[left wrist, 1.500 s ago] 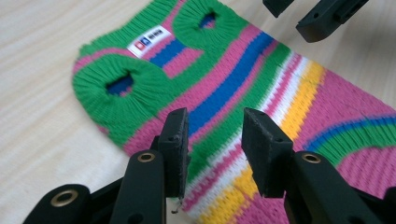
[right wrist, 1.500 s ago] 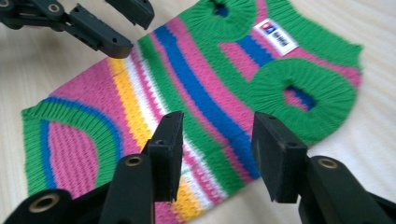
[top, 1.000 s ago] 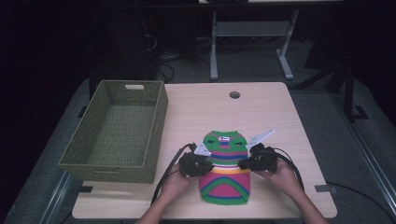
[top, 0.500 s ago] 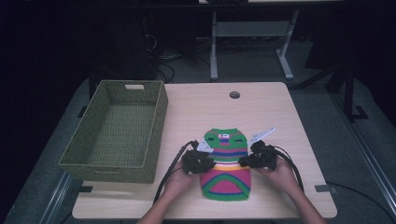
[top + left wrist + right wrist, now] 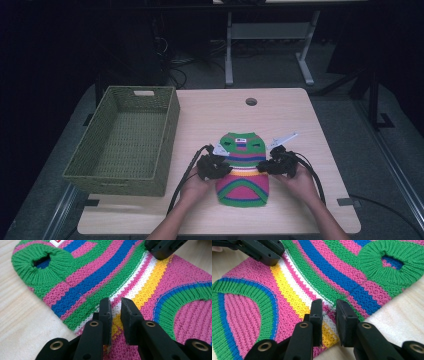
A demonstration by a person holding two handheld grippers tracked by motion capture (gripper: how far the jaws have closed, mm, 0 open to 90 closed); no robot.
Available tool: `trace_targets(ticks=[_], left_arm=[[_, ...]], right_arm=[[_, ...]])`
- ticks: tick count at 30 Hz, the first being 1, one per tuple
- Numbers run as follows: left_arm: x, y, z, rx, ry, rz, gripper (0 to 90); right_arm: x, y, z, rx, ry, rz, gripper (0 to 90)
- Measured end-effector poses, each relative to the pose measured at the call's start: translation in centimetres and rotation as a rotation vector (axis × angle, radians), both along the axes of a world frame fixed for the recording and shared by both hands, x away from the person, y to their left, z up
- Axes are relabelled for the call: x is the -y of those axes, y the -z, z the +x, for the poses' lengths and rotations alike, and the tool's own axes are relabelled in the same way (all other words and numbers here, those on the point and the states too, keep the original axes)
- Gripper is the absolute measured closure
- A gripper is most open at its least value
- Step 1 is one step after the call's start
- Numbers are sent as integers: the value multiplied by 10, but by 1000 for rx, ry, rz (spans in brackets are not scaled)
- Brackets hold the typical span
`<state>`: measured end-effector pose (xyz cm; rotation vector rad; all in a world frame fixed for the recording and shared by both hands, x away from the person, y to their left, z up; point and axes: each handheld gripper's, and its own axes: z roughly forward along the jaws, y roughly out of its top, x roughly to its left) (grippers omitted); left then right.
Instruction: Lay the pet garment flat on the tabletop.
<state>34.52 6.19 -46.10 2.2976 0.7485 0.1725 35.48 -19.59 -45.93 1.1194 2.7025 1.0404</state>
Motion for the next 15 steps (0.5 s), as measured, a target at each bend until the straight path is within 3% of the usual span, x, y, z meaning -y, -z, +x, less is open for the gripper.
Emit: trace_targets(ticks=[15], left_arm=[[0,3,12,-9,-38,-40,785]], right_arm=[[6,4,9,19,45,37,735]])
